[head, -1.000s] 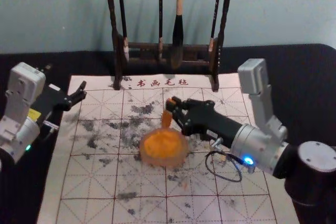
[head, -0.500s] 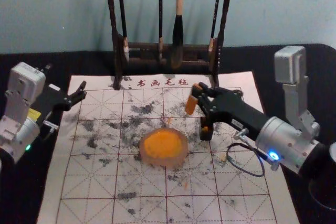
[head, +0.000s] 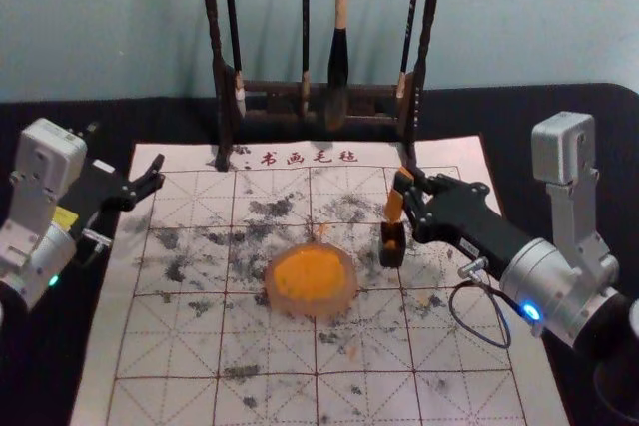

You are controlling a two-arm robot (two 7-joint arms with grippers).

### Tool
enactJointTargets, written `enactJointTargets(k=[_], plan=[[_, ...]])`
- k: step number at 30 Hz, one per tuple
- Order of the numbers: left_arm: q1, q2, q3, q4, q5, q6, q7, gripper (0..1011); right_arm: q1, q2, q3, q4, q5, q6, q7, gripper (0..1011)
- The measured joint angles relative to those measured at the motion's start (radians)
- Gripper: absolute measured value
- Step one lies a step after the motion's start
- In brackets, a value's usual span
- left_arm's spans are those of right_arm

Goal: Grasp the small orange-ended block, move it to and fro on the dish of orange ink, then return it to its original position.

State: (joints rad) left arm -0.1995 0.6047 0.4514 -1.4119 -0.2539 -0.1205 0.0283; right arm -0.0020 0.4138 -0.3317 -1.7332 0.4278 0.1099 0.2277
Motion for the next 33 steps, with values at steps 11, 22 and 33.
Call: enactJointTargets(k=[11, 22, 33], plan=[[0.000, 0.000, 0.000, 0.000, 0.000, 0.000, 0.000, 1001, -0.022, -0.024, 0.012, 0.021, -0.053, -0.020, -0.008, 126], [0.000, 0.000, 0.000, 0.000, 0.000, 0.000, 0.000, 1001, -0.031, -0.049, 0.025, 0.050, -0.086, -0.043, 0.017, 126], [0.000, 0.000, 0.000, 0.000, 0.000, 0.000, 0.000, 1001, -0.040, -0.067, 0.037, 0.067, -0.104, -0.063, 0.043, 126]])
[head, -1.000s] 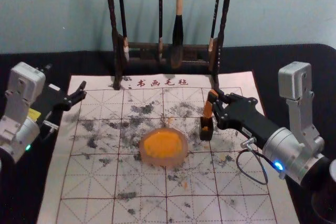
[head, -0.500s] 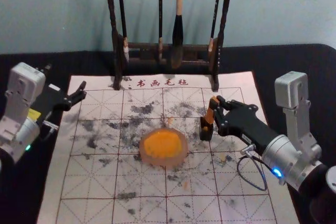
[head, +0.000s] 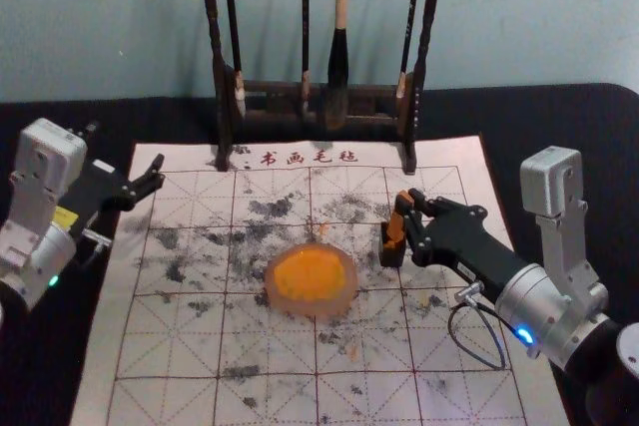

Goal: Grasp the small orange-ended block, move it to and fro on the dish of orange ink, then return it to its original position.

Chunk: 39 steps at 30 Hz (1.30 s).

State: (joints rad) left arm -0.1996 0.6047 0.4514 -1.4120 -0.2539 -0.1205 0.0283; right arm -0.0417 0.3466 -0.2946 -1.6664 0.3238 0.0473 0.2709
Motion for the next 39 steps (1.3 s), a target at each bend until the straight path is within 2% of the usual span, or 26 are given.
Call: enactJointTargets(k=[18, 39], plan=[[0.000, 0.000, 0.000, 0.000, 0.000, 0.000, 0.000, 1001, -0.020, -0.016, 0.021, -0.002, -0.008, 0.019, 0.004, 126], [0.000, 0.000, 0.000, 0.000, 0.000, 0.000, 0.000, 1001, -0.020, -0.027, 0.021, 0.007, -0.013, 0.015, 0.008, 126]])
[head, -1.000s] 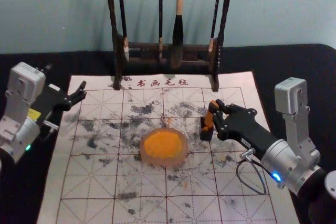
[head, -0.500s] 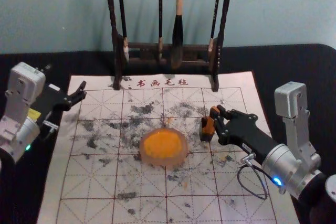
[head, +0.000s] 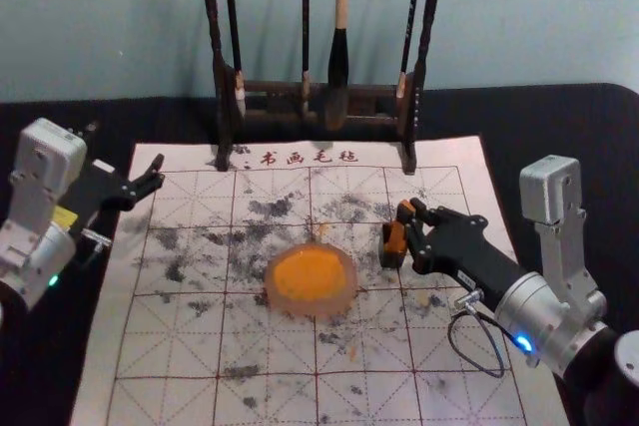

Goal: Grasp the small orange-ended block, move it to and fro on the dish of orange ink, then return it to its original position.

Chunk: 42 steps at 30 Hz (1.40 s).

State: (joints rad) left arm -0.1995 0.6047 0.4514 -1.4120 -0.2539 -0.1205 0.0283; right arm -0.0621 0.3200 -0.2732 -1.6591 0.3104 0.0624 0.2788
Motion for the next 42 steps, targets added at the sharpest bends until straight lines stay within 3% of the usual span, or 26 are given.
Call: enactJointTargets(k=[20, 42], plan=[[0.000, 0.000, 0.000, 0.000, 0.000, 0.000, 0.000, 1001, 0.021, -0.009, 0.000, 0.017, 0.005, -0.004, 0.004, 126], [0.000, 0.000, 0.000, 0.000, 0.000, 0.000, 0.000, 1001, 0.006, -0.013, 0.006, 0.024, 0.010, 0.002, -0.006, 126]])
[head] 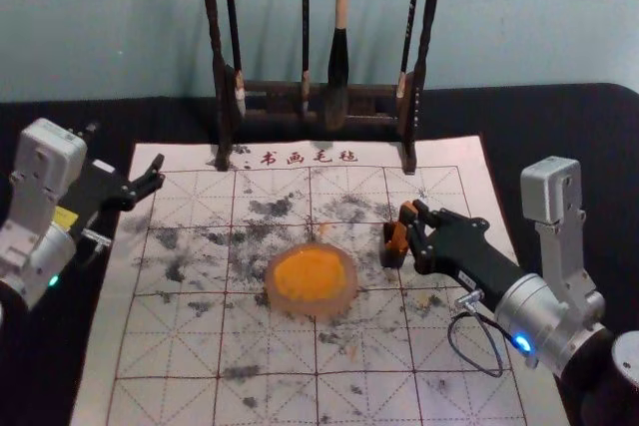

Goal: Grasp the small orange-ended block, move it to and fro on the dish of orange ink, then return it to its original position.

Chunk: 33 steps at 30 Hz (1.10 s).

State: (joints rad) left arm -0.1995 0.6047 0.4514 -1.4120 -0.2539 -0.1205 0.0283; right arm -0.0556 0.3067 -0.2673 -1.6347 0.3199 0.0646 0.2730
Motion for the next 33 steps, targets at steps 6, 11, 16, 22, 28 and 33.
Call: enactJointTargets(k=[6, 11, 16, 22, 28, 33], plan=[[0.000, 0.000, 0.000, 0.000, 0.000, 0.000, 0.000, 1001, -0.001, -0.009, -0.001, 0.011, 0.002, -0.011, -0.001, 126], [0.000, 0.000, 0.000, 0.000, 0.000, 0.000, 0.000, 1001, -0.002, -0.020, -0.001, 0.027, 0.008, -0.022, -0.003, 126], [0.000, 0.000, 0.000, 0.000, 0.000, 0.000, 0.000, 1001, -0.002, -0.027, -0.001, 0.041, 0.007, -0.030, -0.009, 126], [0.000, 0.000, 0.000, 0.000, 0.000, 0.000, 0.000, 1001, 0.000, -0.034, -0.002, 0.057, -0.007, -0.043, -0.014, 126], [0.000, 0.000, 0.000, 0.000, 0.000, 0.000, 0.000, 1001, 0.002, -0.038, -0.002, 0.063, -0.017, -0.047, -0.015, 126], [0.000, 0.000, 0.000, 0.000, 0.000, 0.000, 0.000, 1001, 0.003, -0.038, -0.002, 0.063, -0.017, -0.047, -0.015, 126]])
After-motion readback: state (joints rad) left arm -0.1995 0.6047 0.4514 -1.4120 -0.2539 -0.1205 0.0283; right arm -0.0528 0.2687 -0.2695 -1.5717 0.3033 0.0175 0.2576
